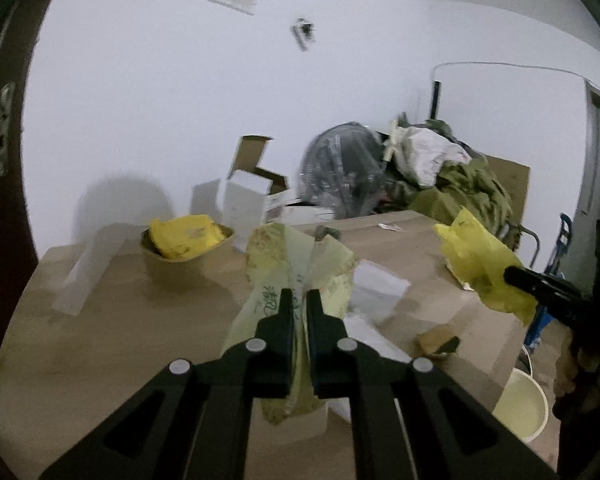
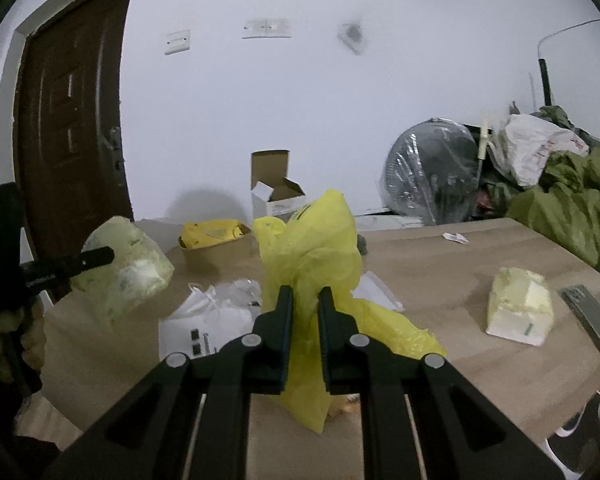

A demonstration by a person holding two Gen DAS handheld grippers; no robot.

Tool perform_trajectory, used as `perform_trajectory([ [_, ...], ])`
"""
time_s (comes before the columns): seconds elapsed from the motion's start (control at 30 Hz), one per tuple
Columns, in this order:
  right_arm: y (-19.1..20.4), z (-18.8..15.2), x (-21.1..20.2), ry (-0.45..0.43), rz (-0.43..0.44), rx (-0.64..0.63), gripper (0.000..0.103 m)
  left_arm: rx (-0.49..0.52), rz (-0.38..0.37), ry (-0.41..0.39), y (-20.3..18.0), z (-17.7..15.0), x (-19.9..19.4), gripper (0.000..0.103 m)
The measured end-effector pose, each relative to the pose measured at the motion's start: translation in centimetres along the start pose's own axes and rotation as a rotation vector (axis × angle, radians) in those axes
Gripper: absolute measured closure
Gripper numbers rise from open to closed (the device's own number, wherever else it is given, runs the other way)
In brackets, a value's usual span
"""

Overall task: Collect trash
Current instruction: 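Grasp the yellow bag with the right tool while the left tool grasps the pale green bag, then carry the yellow bag to the cream bucket and open the right tool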

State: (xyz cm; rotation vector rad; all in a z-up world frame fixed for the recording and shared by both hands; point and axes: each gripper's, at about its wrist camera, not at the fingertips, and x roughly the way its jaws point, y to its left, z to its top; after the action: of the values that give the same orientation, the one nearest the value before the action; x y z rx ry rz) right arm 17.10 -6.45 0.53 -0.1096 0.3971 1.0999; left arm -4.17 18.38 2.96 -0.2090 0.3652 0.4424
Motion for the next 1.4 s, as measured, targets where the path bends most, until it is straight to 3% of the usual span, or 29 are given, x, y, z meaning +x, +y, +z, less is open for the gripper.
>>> perform_trajectory([
  [0.23, -2.2, -2.0, -3.6, -0.007, -0.075, 0.037, 0.092, 0.086, -0.129, -0.026, -4.6, 0.2, 0.5, 0.097],
  [0.5, -4.7, -3.9, -7.1, 0.000, -0.170, 0.078, 0.092, 0.162, -0.275, 0.005, -10.0, -0.1, 2.2, 0.097],
  [1.07, -8.9, -8.7, -15.0, 0.020, -0.395, 0.200, 0.092, 0.275, -0.511, 0.098, -18.8, -2.8, 5.1, 0.097],
  [1.4, -11.5, -13.2, -16.8, 0.095, -0.492, 0.304, 0.092, 0.330, -0.616, 0.164, -23.7, -4.7, 6.5, 0.097],
])
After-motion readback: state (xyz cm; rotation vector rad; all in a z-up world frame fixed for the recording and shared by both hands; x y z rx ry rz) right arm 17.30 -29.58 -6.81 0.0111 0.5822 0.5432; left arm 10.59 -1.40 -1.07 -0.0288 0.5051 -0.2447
